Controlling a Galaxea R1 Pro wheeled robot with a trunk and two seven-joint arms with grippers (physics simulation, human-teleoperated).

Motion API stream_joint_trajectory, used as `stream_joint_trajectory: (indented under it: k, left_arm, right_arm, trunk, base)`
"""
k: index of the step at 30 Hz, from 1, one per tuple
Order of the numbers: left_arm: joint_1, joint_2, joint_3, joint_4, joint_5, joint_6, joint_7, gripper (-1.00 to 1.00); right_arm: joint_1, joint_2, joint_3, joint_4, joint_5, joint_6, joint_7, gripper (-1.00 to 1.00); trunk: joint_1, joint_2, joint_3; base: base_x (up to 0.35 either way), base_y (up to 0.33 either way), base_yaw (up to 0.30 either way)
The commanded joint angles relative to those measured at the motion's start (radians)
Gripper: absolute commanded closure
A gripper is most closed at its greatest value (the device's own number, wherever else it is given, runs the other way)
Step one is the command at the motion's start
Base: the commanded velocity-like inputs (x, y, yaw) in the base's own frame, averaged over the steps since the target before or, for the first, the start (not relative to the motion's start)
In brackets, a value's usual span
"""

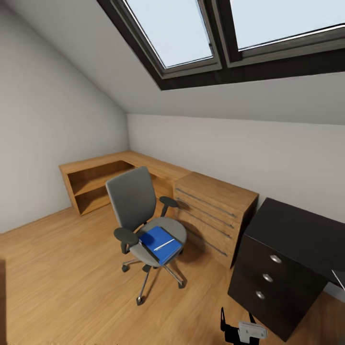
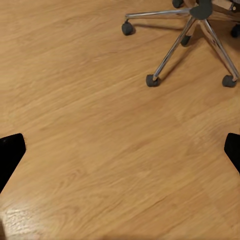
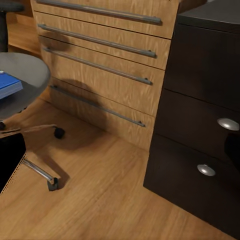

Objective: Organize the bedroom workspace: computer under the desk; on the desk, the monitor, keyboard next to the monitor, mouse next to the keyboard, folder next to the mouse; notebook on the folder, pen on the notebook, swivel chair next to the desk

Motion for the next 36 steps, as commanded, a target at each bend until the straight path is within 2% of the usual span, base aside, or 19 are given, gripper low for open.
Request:
stream_joint_trajectory:
  k: [1, 20, 29, 36]
  left_arm:
    - [0.000, 0.000, 0.000, -0.001, 0.010, -0.003, 0.001, -1.00]
    - [0.000, 0.001, 0.000, -0.001, 0.010, -0.002, 0.001, -1.00]
    - [0.000, 0.002, 0.000, -0.001, 0.010, -0.002, 0.001, -1.00]
    - [0.000, 0.003, 0.000, -0.001, 0.010, -0.002, 0.002, -1.00]
  right_arm:
    - [-0.001, 0.000, -0.008, 0.002, 0.011, -0.003, -0.004, -1.00]
    - [-0.001, 0.001, -0.008, 0.003, 0.011, -0.005, -0.007, -1.00]
    - [-0.001, 0.005, -0.008, 0.003, 0.011, -0.003, -0.007, -1.00]
    - [-0.001, 0.005, -0.008, 0.002, 0.011, -0.003, -0.007, -1.00]
  trunk:
    - [0.000, -0.001, 0.000]
    - [0.000, -0.001, 0.016]
    - [0.000, -0.001, 0.019]
    - [0.000, -0.001, 0.019]
  base:
    - [0.000, 0.000, 0.232]
    - [0.016, 0.000, 0.236]
    - [0.281, 0.036, 0.201]
    - [0.233, 0.011, 0.046]
